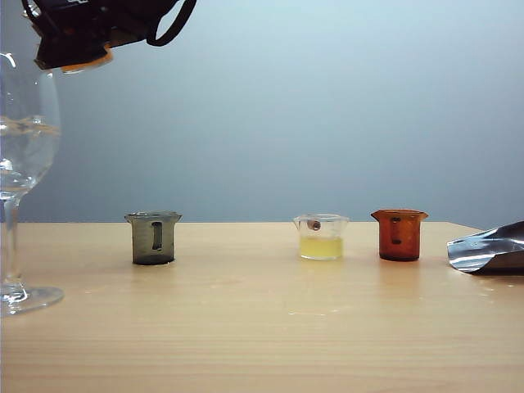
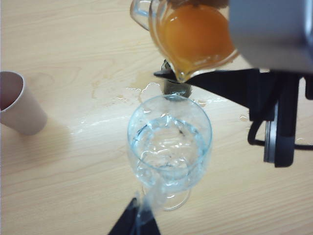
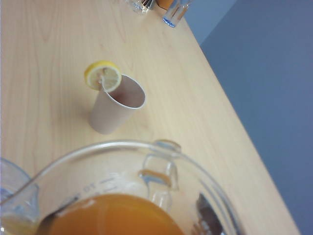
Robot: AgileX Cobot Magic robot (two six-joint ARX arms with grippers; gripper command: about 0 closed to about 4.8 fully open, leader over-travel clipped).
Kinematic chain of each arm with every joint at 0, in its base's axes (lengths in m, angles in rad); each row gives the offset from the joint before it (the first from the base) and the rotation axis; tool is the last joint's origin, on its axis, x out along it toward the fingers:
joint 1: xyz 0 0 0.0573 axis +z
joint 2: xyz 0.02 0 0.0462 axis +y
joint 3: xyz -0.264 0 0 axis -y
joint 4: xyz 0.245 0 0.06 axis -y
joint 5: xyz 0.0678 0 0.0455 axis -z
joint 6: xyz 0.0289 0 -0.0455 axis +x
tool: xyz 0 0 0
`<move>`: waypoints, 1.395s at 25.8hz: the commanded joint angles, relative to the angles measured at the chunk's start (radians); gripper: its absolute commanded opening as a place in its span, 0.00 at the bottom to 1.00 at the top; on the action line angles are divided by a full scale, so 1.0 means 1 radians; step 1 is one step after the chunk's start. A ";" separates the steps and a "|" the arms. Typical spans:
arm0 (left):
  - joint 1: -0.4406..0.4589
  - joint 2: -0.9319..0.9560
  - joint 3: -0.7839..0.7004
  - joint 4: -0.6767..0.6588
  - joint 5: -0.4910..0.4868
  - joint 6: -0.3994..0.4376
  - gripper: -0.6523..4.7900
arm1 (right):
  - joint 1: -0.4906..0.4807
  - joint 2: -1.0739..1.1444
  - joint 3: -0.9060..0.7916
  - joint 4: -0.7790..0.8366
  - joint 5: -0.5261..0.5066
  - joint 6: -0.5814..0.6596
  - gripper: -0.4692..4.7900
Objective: Pick up the second measuring cup from the left, pour the orange juice inside into the goblet, and finally put the measuring cup back in its original place.
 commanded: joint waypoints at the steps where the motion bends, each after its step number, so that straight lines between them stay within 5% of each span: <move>1: 0.000 -0.001 0.004 0.011 0.001 0.000 0.11 | 0.000 -0.010 0.009 0.036 0.010 -0.063 0.31; 11: 0.000 -0.001 0.004 0.010 0.002 0.000 0.11 | 0.002 -0.011 0.009 0.058 0.011 -0.264 0.31; 36: 0.000 -0.001 0.004 0.010 0.002 0.000 0.11 | 0.003 -0.011 0.009 0.069 0.011 -0.430 0.31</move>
